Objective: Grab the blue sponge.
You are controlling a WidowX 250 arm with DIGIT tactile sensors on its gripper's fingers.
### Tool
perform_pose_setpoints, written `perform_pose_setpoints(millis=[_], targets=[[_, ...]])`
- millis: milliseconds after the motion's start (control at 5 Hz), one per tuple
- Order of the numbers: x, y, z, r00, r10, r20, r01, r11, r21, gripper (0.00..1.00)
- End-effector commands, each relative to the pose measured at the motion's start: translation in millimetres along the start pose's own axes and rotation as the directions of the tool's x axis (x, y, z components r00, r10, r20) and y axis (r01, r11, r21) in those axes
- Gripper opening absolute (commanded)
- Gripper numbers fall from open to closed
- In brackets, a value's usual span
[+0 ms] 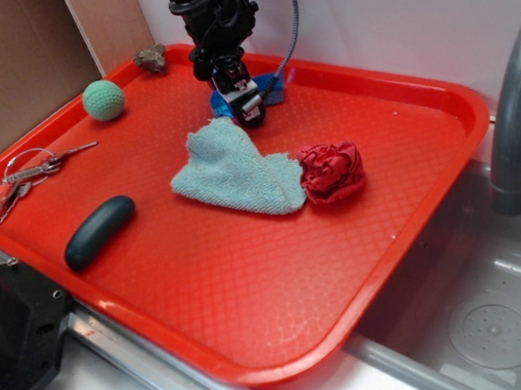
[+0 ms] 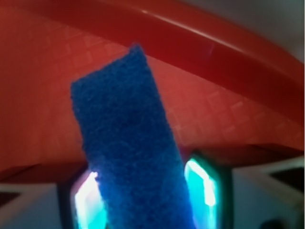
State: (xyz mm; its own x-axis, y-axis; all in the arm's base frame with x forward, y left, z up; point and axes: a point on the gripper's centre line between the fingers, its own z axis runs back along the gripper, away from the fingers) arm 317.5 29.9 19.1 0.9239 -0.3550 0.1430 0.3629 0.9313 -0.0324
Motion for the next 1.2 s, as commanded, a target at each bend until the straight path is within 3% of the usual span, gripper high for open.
perform_pose_setpoints(millis=[0,200,400,600,800,1000], targets=[[-16,-20,82,0.990,0.034,0.137,-0.053,0.990,0.134,0.00],[-44,-32,132,0.952,0.251,0.174,-0.287,0.930,0.229,0.00],[-62,-51,157,0.890,0.428,0.157,-0.455,0.862,0.224,0.00],[-68,-86,181,0.876,0.473,0.096,-0.482,0.870,0.109,0.00],[-73,-102,196,0.862,0.504,0.051,-0.506,0.861,0.052,0.00],[-76,-99,198,0.837,0.545,0.052,-0.547,0.837,0.022,0.00]])
